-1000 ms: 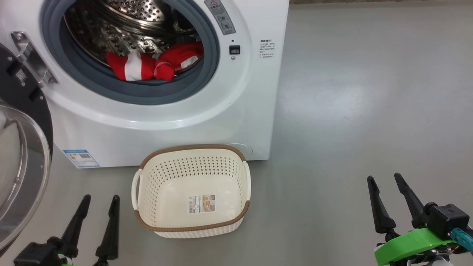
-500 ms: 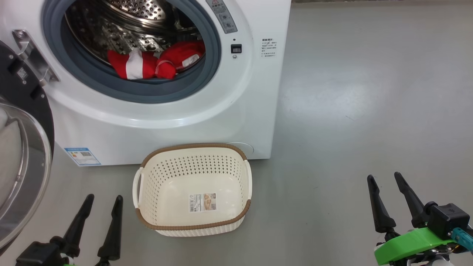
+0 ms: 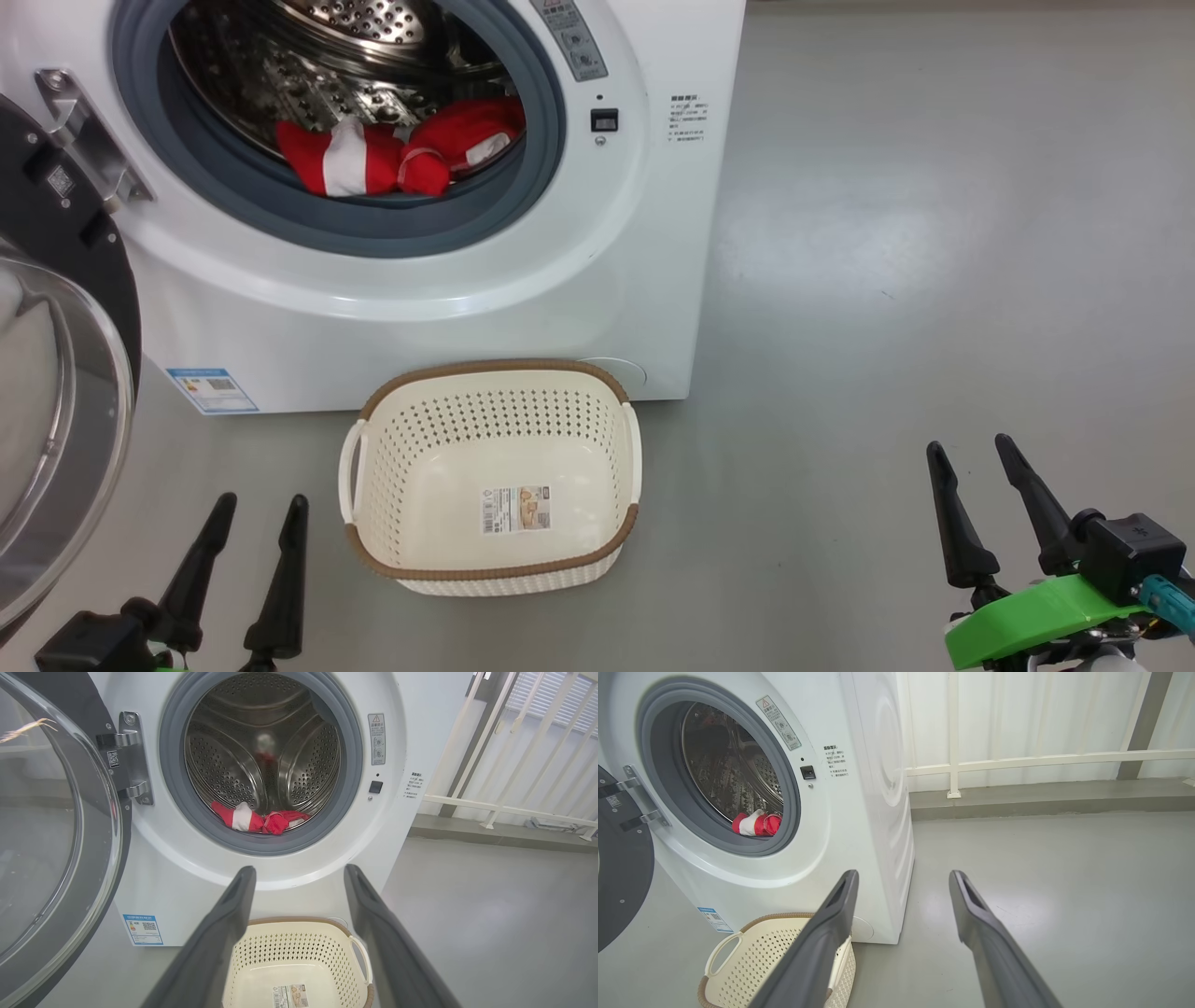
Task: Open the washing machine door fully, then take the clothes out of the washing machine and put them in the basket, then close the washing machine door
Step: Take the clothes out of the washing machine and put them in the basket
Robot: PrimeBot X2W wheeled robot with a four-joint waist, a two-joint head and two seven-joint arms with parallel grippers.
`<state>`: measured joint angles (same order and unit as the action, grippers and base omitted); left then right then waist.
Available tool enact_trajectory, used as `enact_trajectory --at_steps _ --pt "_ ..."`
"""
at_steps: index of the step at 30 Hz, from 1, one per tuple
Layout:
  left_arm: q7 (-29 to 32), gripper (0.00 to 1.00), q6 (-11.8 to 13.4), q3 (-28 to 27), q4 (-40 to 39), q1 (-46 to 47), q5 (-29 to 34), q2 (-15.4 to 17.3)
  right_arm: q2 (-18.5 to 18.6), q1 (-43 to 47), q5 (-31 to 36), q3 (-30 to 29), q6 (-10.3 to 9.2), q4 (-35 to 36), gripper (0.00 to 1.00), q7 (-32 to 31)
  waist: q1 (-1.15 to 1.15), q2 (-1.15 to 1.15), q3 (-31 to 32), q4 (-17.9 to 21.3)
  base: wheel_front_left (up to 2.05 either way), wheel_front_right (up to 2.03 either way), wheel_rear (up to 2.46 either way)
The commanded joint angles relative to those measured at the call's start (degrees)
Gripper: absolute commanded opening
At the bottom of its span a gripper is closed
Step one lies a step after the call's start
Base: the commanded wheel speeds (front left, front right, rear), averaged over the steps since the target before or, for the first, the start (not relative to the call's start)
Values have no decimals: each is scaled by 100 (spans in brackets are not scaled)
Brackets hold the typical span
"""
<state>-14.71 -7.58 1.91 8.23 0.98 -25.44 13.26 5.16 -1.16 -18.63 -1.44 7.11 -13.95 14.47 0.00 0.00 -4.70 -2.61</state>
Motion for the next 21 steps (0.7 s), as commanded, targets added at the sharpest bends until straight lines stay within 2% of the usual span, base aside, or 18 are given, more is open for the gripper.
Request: enact_trajectory --at_steps 1,17,21 --pt "-29 100 9 -185 -107 139 -23 144 74 -111 -36 106 37 162 100 52 0 0 -4 -2 75 -75 0" --pt "-29 100 9 -185 -126 275 -98 195 63 -201 -38 123 37 170 100 52 0 0 -101 -31 105 -105 0" --pt "-29 100 9 -354 -12 306 89 126 62 -218 -38 121 37 178 100 52 0 0 -114 -31 88 -88 0"
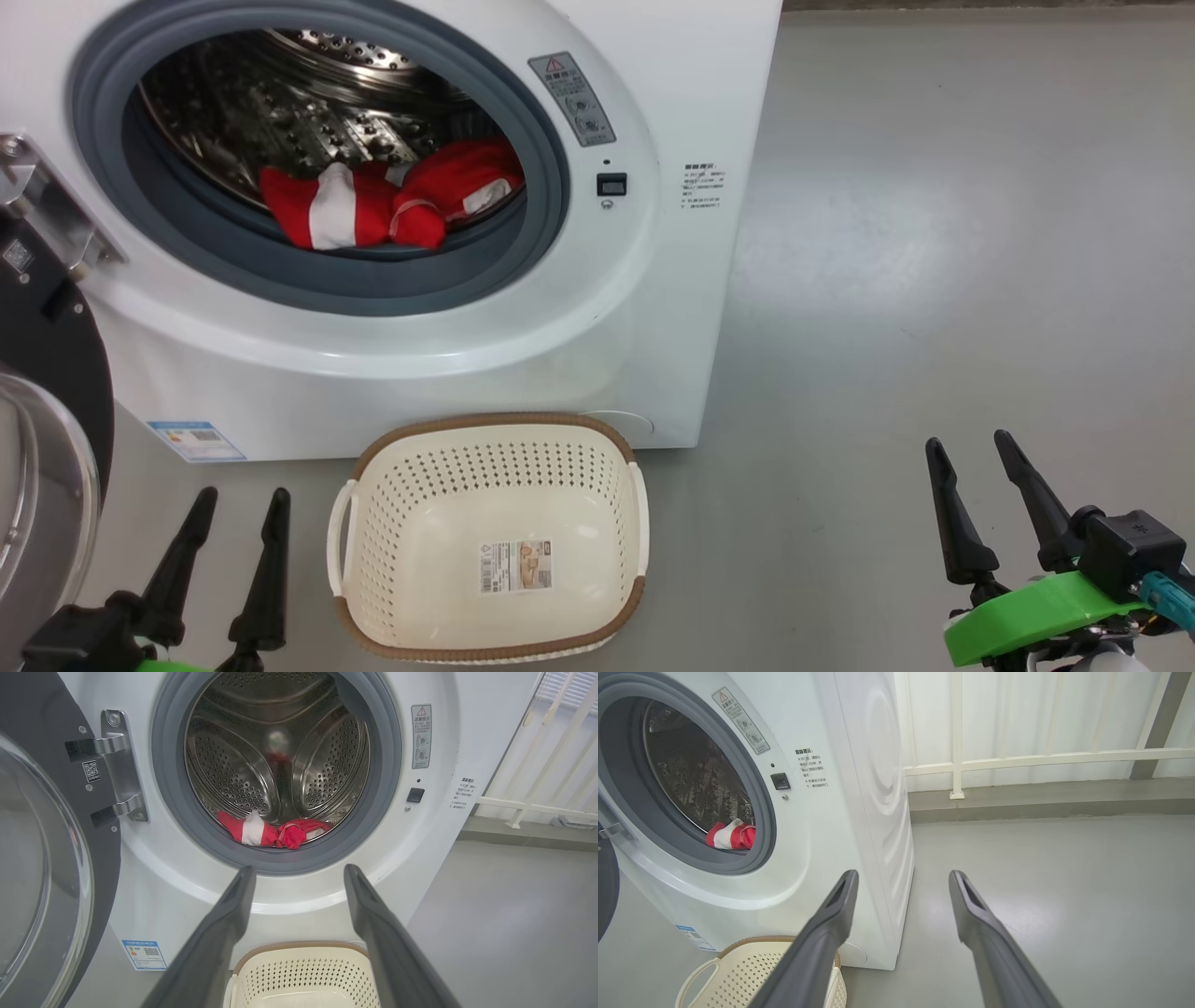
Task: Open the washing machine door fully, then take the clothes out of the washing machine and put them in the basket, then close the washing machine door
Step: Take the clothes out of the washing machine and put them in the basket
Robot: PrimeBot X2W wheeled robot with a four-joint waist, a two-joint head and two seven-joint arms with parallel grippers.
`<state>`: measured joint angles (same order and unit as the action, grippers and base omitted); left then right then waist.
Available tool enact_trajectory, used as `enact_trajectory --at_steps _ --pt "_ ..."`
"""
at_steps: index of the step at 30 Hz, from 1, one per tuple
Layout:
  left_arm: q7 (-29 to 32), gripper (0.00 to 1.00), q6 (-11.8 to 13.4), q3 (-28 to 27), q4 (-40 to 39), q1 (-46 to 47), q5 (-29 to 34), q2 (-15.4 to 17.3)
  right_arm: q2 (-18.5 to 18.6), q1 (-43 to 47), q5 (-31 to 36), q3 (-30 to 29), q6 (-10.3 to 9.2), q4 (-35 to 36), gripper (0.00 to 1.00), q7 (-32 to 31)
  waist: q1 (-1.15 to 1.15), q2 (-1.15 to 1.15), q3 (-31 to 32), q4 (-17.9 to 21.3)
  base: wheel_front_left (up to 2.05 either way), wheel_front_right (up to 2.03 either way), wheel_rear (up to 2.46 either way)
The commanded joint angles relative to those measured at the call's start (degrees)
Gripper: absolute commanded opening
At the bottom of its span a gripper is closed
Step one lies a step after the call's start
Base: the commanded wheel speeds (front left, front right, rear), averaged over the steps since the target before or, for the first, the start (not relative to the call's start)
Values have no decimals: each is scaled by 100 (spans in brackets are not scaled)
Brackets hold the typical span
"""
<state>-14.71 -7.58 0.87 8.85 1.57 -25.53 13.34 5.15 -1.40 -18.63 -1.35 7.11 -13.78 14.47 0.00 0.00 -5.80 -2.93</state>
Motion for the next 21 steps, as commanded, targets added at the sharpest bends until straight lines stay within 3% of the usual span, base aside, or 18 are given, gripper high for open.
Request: enact_trajectory --at_steps 1,21 --pt "-29 100 9 -256 -44 262 164 99 63 -200 -39 111 37 164 100 52 0 0 -8 1 56 -56 0" --pt "-29 100 9 -111 48 433 119 56 50 -302 -21 110 37 197 100 52 0 0 -262 3 4 -4 0"
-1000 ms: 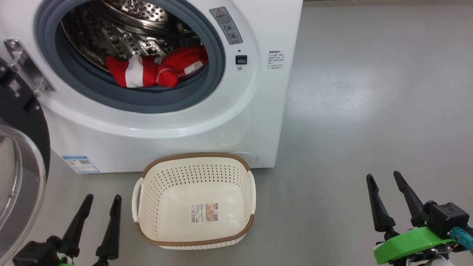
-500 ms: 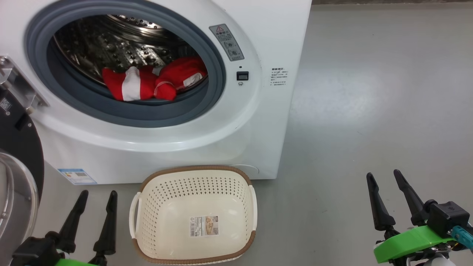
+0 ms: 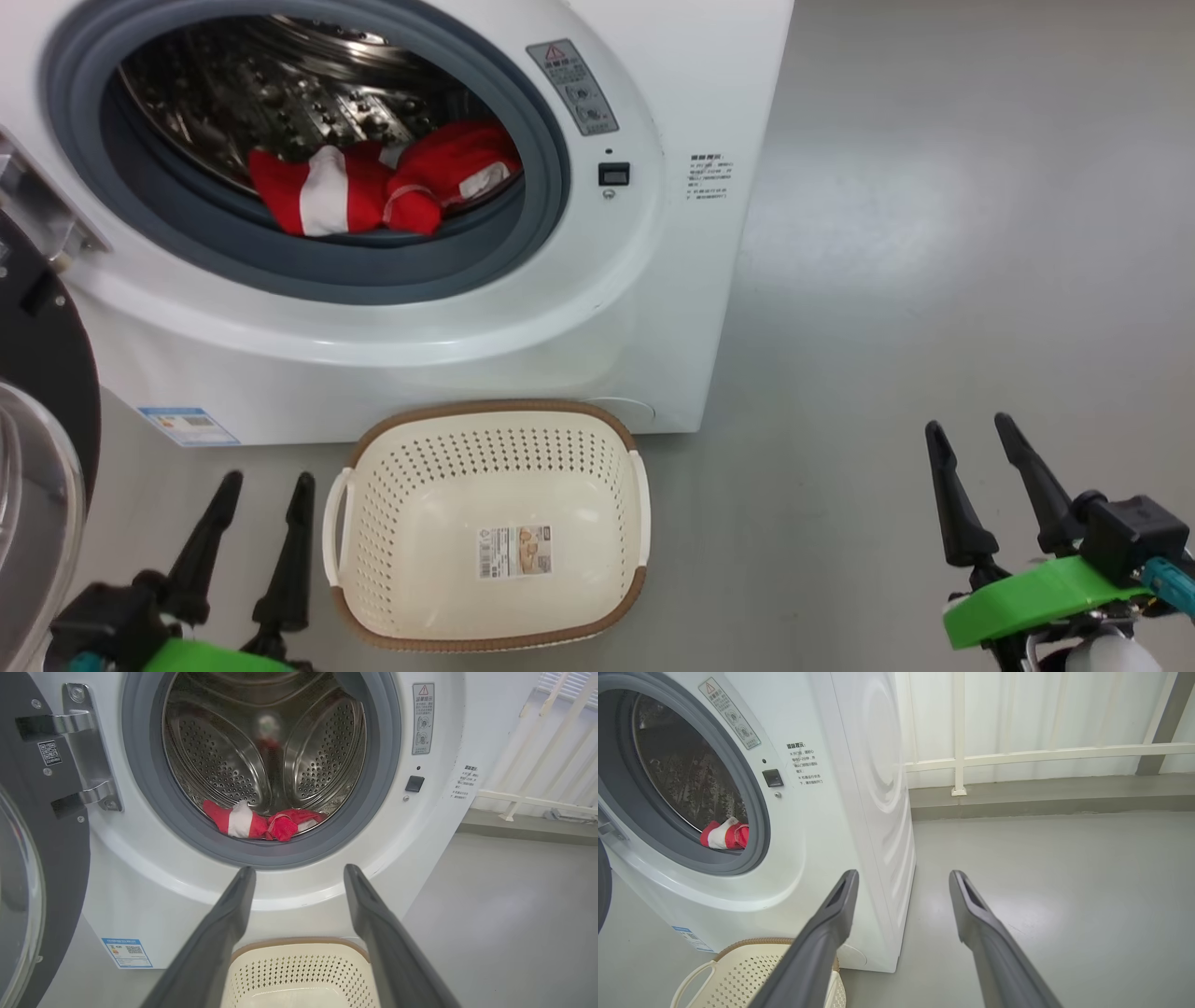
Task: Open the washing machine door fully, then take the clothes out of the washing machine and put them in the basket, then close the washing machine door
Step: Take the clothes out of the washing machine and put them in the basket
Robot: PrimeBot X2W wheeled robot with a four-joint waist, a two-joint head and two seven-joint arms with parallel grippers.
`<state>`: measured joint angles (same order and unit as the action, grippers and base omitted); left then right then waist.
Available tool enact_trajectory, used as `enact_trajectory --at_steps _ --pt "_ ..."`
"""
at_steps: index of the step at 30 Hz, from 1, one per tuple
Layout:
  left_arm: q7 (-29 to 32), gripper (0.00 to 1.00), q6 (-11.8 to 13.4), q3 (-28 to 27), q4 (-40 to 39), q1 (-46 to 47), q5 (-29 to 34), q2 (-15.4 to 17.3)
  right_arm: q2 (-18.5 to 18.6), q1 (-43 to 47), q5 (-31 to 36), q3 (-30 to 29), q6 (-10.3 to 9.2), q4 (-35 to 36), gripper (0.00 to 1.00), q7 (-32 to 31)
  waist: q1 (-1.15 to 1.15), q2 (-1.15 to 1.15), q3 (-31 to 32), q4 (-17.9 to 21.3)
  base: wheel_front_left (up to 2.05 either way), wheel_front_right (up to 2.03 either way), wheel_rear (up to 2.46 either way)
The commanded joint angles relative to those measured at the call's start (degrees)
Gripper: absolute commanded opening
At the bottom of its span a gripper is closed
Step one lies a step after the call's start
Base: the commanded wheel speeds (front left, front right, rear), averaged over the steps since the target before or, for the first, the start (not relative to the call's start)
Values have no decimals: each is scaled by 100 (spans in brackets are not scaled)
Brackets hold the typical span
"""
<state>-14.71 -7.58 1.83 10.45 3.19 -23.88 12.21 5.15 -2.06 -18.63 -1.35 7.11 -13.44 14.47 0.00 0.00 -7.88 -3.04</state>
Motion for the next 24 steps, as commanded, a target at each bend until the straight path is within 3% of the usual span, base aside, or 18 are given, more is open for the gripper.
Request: enact_trajectory --at_steps 1,11,24 --pt "-29 100 9 -164 -91 326 -60 187 46 -263 -17 113 37 170 100 52 0 0 -100 21 0 0 0" --pt "-29 100 9 300 619 1602 -96 315 -51 -532 28 115 37 237 100 52 0 0 -781 122 0 0 0" --pt "5 100 9 1081 3205 4532 -450 457 -174 -1045 81 167 37 371 100 52 0 0 -1801 480 0 0 0"
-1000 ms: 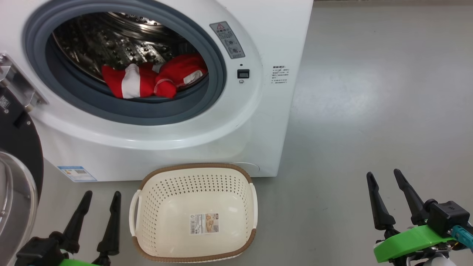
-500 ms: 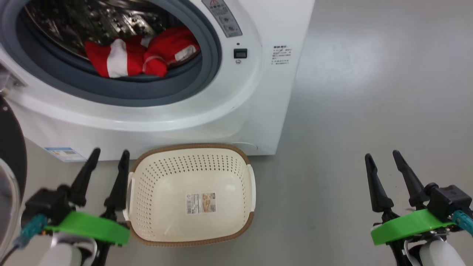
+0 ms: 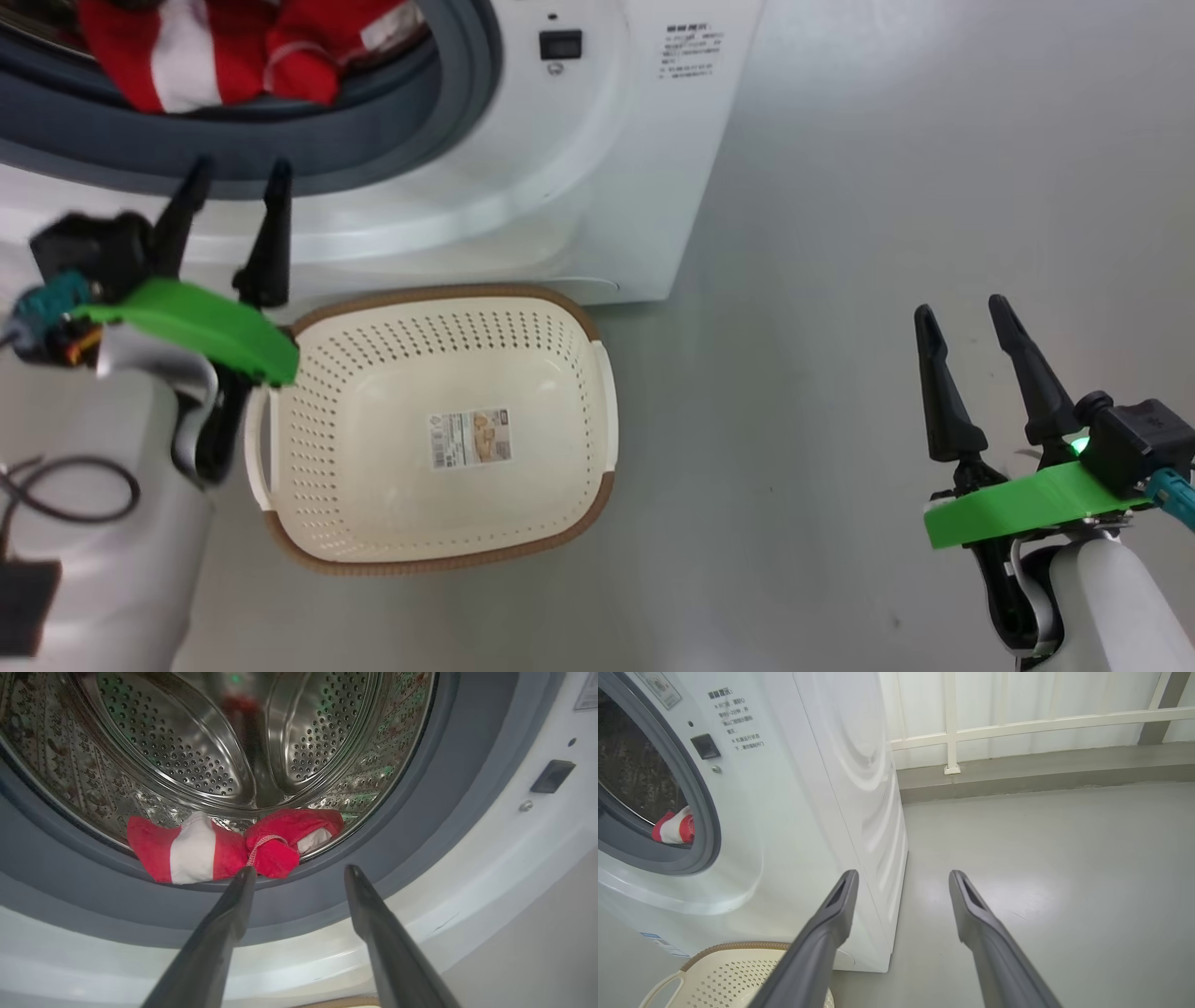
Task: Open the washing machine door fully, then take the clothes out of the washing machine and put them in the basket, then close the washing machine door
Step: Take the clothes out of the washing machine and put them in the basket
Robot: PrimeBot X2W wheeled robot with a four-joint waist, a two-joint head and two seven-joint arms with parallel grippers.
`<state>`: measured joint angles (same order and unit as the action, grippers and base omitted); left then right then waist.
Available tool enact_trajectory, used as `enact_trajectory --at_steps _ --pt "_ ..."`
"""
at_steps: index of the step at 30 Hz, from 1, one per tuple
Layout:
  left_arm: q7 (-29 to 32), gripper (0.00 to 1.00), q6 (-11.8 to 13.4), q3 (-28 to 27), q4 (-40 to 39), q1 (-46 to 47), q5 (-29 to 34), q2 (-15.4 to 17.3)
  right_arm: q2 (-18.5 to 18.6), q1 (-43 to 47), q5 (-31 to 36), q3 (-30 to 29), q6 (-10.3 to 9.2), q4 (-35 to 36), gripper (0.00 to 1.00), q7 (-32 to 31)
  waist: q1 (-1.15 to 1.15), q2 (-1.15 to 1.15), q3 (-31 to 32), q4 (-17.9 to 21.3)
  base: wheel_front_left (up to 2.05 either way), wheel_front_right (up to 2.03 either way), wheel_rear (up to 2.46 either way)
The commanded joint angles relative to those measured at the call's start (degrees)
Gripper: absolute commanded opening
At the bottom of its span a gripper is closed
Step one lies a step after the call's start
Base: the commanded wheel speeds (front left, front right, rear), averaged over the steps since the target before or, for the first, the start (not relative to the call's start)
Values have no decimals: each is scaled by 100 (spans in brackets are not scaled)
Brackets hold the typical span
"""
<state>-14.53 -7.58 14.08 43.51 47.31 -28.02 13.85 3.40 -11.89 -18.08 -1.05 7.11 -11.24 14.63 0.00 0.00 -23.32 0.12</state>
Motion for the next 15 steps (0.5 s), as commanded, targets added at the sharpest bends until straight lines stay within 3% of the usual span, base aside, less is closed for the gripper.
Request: enact_trajectory --at_steps 1,15 --pt "2 100 9 -74 47 306 -77 306 -4 -87 32 132 37 165 100 37 0 0 -314 180 0 0 0" --pt "350 100 9 751 1354 2223 -724 606 -46 -441 58 233 37 301 100 37 0 0 -1015 333 0 0 0"
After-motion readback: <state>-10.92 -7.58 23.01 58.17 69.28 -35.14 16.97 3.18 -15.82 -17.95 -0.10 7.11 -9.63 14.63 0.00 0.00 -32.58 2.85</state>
